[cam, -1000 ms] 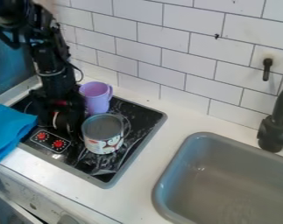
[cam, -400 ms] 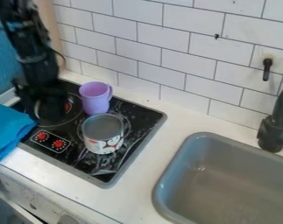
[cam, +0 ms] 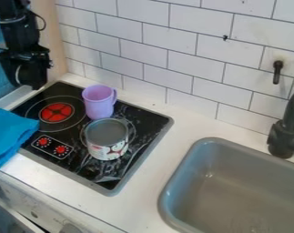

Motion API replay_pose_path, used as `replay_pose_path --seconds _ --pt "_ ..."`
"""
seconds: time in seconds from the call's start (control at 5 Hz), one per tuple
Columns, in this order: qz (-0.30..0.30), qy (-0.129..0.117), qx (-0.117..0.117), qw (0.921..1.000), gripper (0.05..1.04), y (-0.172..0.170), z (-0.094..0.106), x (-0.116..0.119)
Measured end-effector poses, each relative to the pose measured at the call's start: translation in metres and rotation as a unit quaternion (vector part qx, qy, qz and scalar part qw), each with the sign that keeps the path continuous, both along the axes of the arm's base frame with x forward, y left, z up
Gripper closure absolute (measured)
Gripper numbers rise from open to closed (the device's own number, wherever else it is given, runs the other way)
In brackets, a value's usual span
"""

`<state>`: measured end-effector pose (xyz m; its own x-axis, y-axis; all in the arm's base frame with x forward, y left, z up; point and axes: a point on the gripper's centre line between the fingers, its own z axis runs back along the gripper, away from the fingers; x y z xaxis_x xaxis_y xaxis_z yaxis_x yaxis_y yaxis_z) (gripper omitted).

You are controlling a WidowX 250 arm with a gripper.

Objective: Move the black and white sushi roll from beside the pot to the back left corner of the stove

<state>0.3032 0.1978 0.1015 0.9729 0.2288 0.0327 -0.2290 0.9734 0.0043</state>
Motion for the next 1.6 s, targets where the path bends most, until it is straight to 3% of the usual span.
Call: replay_pose_path --seconds 0.2,0.6,1.0,1.2,1.4,1.6 --pt "-0.024 -0.013 -0.016 0.9995 0.410 0.015 -0.014 0.022" --pt "-0.050 -0.002 -0.048 0.9976 0.410 0.013 -0.051 0.032" --pt "-0.048 -0.024 -0.023 0.9983 0.411 0.017 -0.065 0.043" --pt "-0.054 -0.008 -0.013 0.9984 0.409 0.017 -0.066 0.043" --pt "-0.076 0.014 -0.024 0.9967 0.363 0.018 -0.066 0.042" --pt "-0.095 0.034 -0.026 0.9945 0.112 0.014 -0.065 0.043"
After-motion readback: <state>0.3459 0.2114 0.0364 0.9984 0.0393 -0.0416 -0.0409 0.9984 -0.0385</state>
